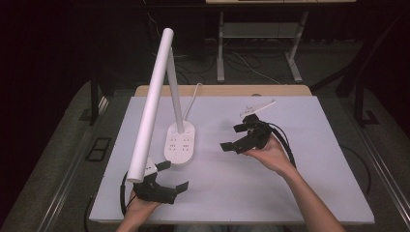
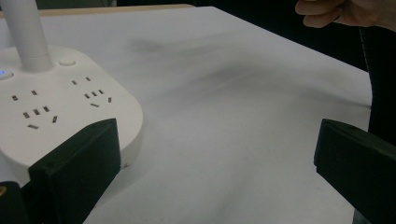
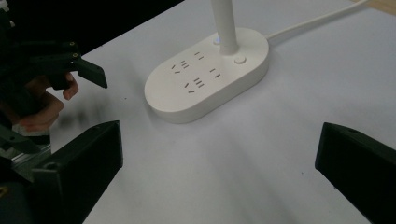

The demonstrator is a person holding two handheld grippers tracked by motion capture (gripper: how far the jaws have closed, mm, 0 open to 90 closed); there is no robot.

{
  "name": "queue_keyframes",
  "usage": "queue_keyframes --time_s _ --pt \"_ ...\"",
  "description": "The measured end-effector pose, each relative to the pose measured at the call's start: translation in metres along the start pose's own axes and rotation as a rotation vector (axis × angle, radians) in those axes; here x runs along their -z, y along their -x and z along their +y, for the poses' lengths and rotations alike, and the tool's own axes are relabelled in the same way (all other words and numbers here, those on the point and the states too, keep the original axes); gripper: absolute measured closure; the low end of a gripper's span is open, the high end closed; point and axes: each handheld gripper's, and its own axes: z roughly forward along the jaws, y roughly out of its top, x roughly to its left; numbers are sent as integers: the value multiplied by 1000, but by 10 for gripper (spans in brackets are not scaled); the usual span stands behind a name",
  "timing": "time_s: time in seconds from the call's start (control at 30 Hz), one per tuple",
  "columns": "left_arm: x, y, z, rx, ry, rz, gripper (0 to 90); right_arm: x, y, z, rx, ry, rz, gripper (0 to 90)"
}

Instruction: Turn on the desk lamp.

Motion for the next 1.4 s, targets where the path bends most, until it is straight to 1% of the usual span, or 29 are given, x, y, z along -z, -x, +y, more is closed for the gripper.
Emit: queue_keyframes --time_s 0.2,0.57,0.83,1.1,1.13,1.2,1.3,1.37,1.4 --pt "1 0 0 0 0 0 0 -11 1 10 -1 -4 8 4" --pt "0 0 0 0 -3 -4 0 -24 6 22 -18 -3 11 4" --pt "0 0 0 -3 -3 -5 0 -33 10 29 -46 -7 9 4" --pt "0 0 0 -5 -3 -6 0 -43 15 40 -46 6 7 4" --pt "1 0 0 -6 -3 -5 0 -45 14 42 -60 2 8 4" --pt "1 0 0 -9 -5 -6 0 -46 15 43 -58 6 8 4" --pt "1 -1 0 -8 -3 -3 0 -54 14 49 -60 -6 6 4" --pt "2 -1 0 -8 -4 -3 0 -56 14 51 -62 -9 4 5" --pt "2 -1 0 -8 -2 -3 0 -58 15 52 -64 -10 1 39"
